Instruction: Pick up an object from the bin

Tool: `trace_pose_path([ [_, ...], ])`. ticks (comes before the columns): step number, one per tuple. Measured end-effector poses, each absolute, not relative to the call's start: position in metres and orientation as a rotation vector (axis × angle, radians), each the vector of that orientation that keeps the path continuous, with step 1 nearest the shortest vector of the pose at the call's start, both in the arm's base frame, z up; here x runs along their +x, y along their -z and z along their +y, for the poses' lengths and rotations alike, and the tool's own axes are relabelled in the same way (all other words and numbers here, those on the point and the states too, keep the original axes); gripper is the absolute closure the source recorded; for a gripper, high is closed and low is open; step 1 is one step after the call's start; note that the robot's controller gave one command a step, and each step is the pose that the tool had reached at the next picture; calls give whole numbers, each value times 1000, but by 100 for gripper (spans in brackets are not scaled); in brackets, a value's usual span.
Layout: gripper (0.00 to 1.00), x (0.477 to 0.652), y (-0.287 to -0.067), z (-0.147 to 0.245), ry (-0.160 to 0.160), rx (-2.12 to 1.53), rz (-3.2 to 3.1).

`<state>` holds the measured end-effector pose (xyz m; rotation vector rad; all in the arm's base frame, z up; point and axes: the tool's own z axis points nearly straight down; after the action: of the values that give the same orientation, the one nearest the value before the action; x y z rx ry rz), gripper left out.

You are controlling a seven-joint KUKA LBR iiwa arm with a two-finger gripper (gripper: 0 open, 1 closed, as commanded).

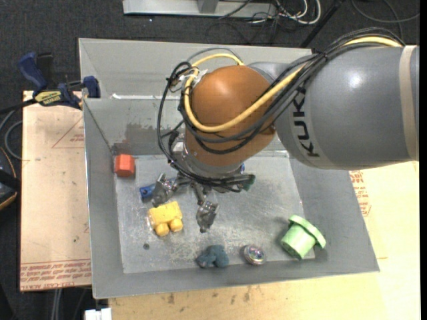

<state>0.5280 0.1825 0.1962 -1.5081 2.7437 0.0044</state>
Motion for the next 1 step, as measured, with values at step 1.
trace_pose_path([
  [1,0,534,-73,203,-2,-1641,2674],
])
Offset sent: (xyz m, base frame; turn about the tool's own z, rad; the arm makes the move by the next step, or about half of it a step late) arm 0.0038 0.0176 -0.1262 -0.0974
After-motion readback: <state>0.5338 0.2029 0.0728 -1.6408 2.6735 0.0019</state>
